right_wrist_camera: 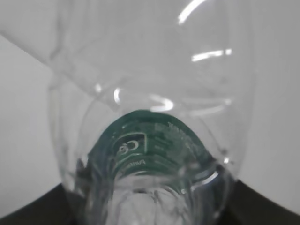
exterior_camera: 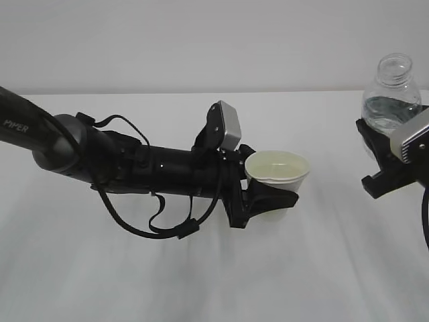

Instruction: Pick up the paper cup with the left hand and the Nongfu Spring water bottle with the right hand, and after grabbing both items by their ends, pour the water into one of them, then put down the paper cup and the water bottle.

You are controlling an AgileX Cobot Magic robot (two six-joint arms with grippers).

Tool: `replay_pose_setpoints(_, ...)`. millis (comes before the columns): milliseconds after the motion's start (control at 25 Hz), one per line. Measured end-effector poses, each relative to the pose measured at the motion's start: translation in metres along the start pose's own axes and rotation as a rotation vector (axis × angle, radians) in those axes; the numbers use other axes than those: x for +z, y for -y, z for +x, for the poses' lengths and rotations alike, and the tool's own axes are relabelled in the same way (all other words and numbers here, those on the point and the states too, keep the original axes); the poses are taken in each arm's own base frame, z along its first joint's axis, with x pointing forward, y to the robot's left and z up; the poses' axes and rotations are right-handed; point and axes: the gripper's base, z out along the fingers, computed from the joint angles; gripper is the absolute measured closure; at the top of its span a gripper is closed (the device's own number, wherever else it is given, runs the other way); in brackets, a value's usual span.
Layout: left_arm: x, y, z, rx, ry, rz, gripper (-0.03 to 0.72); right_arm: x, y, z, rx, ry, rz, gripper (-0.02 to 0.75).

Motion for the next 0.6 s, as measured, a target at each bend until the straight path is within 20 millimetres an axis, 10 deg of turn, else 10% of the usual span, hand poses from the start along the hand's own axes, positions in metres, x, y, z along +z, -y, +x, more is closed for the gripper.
replay_pose_setpoints(600,-0.004,-0.003,0.002,0.013,-0.012,0.003,0.254,0.009,-0.018,0.027,0.316,-0.107,-0.057,0.36)
